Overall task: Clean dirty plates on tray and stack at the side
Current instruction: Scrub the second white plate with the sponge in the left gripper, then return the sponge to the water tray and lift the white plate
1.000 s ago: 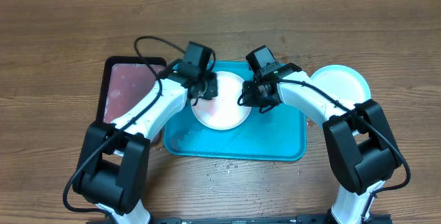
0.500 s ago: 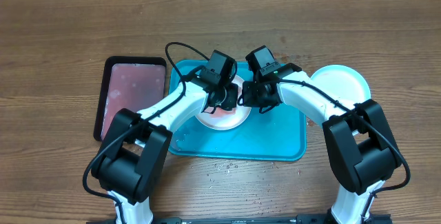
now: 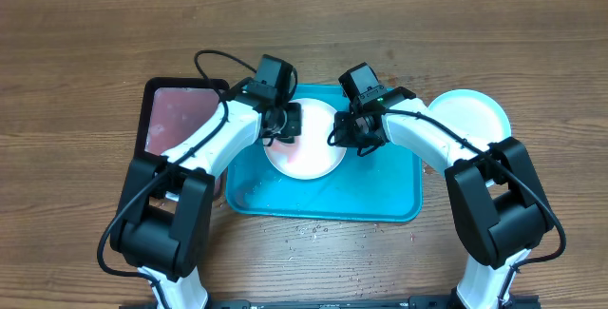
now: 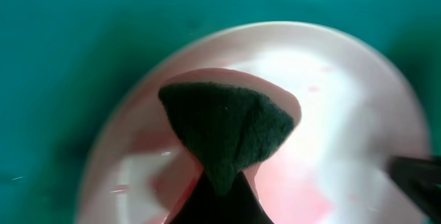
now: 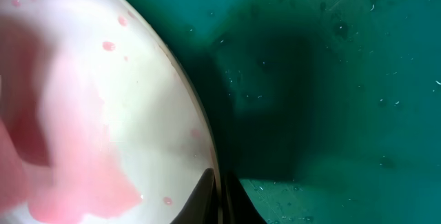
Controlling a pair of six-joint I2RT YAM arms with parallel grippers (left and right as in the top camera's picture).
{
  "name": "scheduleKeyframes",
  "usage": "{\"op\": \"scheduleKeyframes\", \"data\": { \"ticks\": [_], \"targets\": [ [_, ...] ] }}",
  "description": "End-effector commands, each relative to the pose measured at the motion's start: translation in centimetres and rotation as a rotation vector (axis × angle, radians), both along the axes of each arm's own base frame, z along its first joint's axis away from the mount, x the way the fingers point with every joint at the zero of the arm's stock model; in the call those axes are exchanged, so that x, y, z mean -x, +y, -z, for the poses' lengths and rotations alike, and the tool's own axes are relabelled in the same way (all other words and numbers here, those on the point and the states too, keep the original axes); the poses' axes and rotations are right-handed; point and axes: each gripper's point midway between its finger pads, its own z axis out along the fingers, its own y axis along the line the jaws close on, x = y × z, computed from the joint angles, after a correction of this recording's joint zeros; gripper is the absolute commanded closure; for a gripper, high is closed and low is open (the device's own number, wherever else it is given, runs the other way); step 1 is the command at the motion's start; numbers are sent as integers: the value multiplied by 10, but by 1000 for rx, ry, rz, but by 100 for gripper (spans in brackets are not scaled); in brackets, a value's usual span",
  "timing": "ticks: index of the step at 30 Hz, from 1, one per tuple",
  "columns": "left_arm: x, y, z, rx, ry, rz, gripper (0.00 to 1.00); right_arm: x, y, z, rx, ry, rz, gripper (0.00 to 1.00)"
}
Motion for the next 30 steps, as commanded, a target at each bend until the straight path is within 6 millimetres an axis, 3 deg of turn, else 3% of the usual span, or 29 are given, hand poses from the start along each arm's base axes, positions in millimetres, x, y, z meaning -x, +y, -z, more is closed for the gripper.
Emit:
{"op": "scheduleKeyframes", "data": {
  "ticks": [1, 8, 10, 14, 23, 26, 30],
  "targets": [
    [6, -37, -24, 101, -21, 85, 96, -9, 0, -6, 12, -34, -4, 96],
    [22, -62, 10, 93, 53, 95, 96, -9, 0, -6, 13, -34, -4, 96],
    [23, -56, 21, 54, 68, 83, 96, -9, 0, -6, 13, -34, -4, 96],
    [10, -23, 29, -74, 36, 10, 96, -9, 0, -6, 13, -33, -4, 96],
    [-13, 33, 0, -91, -6, -109, 96, -9, 0, -6, 13, -34, -4, 96],
    [-18, 40, -18, -83, -50, -89, 96, -9, 0, -6, 13, -33, -4, 96],
    [-19, 33, -53, -12, -119, -39, 96, -9, 0, -6, 13, -34, -4, 96]
  ]
}}
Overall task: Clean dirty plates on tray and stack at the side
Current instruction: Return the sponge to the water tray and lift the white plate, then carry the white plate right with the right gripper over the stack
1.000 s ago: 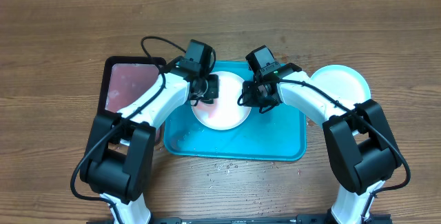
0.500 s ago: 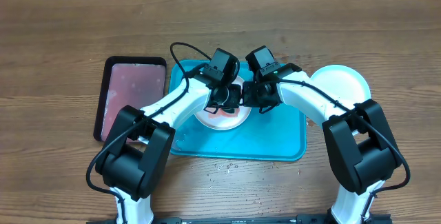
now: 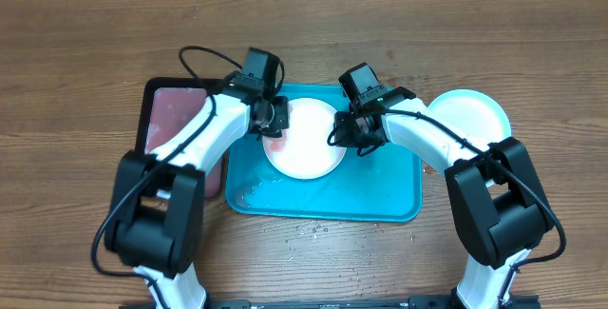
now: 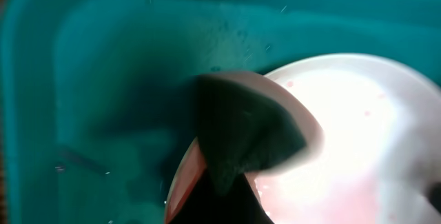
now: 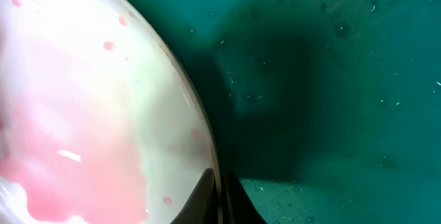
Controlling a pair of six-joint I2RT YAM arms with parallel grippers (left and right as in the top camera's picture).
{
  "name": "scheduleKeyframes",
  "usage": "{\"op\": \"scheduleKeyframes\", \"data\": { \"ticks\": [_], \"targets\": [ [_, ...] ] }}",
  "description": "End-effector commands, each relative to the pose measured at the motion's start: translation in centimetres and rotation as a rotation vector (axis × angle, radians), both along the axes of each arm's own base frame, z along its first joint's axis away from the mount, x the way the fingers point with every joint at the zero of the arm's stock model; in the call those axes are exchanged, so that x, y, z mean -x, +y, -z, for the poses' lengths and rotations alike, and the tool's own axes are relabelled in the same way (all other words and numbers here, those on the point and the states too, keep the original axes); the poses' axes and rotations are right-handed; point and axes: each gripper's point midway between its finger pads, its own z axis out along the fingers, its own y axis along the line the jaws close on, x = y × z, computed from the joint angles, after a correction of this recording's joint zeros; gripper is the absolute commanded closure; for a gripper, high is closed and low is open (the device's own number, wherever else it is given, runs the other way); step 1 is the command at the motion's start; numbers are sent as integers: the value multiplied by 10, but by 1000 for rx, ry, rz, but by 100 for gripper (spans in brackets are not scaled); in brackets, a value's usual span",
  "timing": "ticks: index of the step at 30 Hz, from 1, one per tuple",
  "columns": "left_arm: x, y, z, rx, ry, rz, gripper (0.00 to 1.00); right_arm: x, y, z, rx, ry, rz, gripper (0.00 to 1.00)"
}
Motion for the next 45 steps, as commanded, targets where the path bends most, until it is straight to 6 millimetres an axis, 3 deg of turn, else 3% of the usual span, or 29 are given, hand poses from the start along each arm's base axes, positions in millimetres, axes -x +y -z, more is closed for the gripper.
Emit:
{"op": "scheduleKeyframes", "data": {
  "ticks": [1, 4, 7, 16, 24, 30, 36, 45],
  "targets": [
    [-6, -7, -56, 55, -132, 61, 96, -9, 0, -6, 14, -34, -8, 97],
    [-7, 7, -83, 70, -184, 30, 96, -9, 0, -9, 12, -39, -8, 96],
    [-5, 30, -91, 54, -182, -8, 96, -12, 1, -19, 3, -69, -23, 96],
    [3, 115, -80, -9, -104, -66, 96, -33, -15, -72, 145, -238, -12, 96],
    [11, 176, -60, -161, -41, -101, 96, -47, -30, -125, 464, -434, -36, 96],
    [14, 191, -36, -224, 32, -126, 96, -48, -23, -170, 710, -632, -27, 96],
    [18, 194, -5, -239, 115, -126, 96, -33, -5, -195, 836, -757, -32, 96],
    [17, 194, 12, -236, 147, -133, 96, -15, 17, -233, 948, -943, 25, 96]
  ]
}}
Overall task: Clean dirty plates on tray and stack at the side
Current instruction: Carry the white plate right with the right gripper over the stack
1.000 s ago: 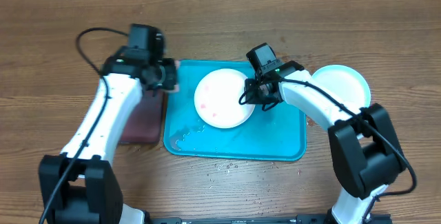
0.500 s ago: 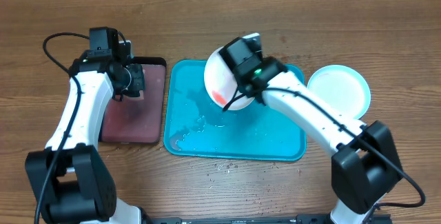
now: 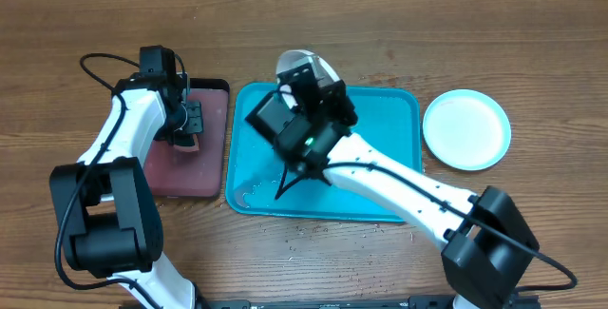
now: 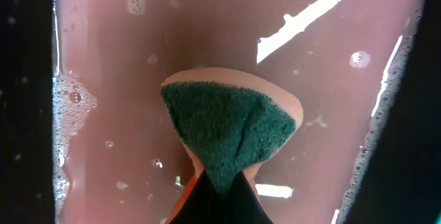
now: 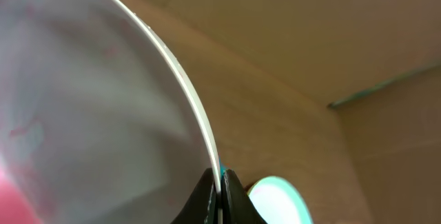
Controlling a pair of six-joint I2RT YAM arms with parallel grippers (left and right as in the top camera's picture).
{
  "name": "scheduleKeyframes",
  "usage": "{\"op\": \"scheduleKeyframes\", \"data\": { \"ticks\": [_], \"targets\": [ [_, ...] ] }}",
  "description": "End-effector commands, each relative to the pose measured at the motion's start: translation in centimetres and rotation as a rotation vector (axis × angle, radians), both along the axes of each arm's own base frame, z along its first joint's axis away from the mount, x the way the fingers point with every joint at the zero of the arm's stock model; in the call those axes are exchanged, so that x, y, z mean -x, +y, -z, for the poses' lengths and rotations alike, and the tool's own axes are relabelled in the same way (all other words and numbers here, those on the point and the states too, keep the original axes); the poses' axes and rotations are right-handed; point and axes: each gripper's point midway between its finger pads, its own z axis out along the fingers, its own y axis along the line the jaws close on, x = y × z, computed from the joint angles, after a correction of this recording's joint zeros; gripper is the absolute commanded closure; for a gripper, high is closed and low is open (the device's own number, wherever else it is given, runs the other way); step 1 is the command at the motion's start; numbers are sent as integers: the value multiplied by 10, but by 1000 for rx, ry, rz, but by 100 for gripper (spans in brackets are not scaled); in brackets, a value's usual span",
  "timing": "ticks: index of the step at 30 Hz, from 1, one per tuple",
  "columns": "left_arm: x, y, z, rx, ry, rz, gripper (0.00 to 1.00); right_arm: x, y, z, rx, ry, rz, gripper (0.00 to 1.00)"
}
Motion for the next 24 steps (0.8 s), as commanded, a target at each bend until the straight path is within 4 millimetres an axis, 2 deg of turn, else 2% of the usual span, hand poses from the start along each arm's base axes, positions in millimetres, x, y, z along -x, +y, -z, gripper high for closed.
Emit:
{"op": "scheduleKeyframes", "data": {
  "ticks": [1, 14, 24],
  "targets": [
    [-1, 4, 4, -18, 8, 5, 96, 5, -4, -48, 18, -167, 53, 96],
    [0, 4, 4, -18, 10, 5, 96, 6, -7, -58, 34, -218, 78, 96],
    [0, 4, 4, -17, 12, 5, 96, 3, -6, -58, 9, -227, 82, 96]
  ]
}}
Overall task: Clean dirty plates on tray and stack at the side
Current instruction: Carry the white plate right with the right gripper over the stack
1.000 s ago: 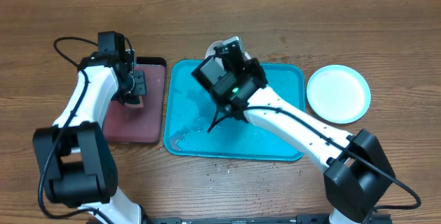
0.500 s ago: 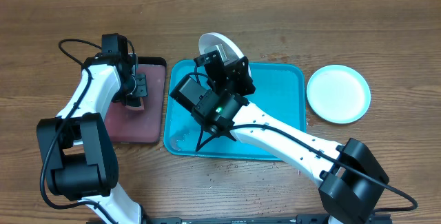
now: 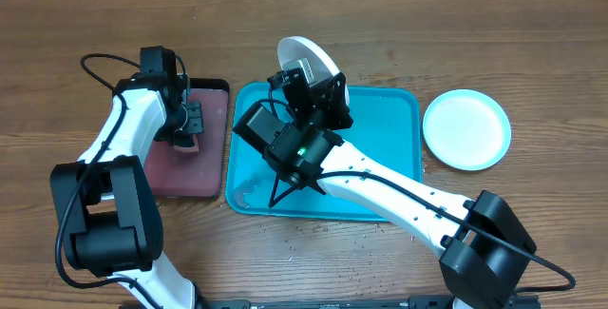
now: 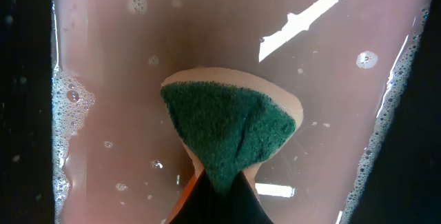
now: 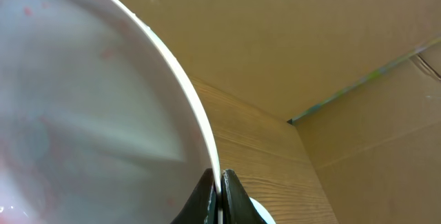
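A white plate (image 3: 309, 62) with faint pink smears (image 5: 89, 114) stands tilted on edge in the air over the back of the teal tray (image 3: 380, 195). My right gripper (image 5: 219, 182) is shut on its rim. To the left, my left gripper (image 4: 219, 191) is shut on a green and orange sponge (image 4: 231, 124). It holds the sponge at the pink soapy water of the black basin (image 3: 180, 171). In the overhead view the left gripper (image 3: 186, 121) is over the basin's upper part.
A clean white plate (image 3: 465, 130) lies on the wood table right of the tray. The tray floor holds drops of water near its front left corner (image 3: 249, 193). A cardboard wall (image 5: 331, 38) stands behind the table.
The right gripper has tipped the plate a little further up, and its wrist view now takes in more of the cardboard wall. The left gripper and sponge have not moved.
The sponge first lay on the pink-smeared plate in the tray while the right gripper pinched the plate's rim. Then the sponge was at the plate's left edge. Later it was over the basin's water and the plate was lifted on edge, where both remain.
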Controlling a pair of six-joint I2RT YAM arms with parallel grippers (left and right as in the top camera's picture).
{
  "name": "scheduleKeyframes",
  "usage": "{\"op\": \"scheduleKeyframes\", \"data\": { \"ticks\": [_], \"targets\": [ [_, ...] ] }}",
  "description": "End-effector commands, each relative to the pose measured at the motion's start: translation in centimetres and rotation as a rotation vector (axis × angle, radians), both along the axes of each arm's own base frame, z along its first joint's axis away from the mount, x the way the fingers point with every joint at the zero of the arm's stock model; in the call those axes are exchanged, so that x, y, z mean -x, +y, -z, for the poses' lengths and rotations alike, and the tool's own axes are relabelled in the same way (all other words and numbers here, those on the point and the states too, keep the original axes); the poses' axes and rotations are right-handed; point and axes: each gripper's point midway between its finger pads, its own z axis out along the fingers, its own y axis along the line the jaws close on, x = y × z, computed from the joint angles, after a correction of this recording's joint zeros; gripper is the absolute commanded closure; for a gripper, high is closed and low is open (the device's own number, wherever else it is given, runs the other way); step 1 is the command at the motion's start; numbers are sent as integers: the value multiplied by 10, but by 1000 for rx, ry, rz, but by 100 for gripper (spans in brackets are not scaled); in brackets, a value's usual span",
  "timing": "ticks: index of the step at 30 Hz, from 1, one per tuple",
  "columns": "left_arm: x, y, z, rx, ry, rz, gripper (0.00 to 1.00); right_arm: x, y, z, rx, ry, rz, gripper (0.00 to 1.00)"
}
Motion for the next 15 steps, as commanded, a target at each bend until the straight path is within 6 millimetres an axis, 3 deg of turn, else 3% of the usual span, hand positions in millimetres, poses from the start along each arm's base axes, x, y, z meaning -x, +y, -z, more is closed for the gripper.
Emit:
{"op": "scheduleKeyframes", "data": {
  "ticks": [1, 5, 9, 15],
  "targets": [
    [0, 3, 2, -14, 8, 6, 96, -3, -6, -26, -68, -56, 19, 96],
    [0, 3, 3, -14, 9, 6, 96, -14, -11, -8, -168, 13, 10, 96],
    [1, 3, 3, -13, 14, 6, 96, -26, -28, 19, -349, 94, 60, 96],
    [2, 3, 3, -13, 15, 6, 96, -30, -81, 70, -690, 291, 277, 96]
  ]
}}
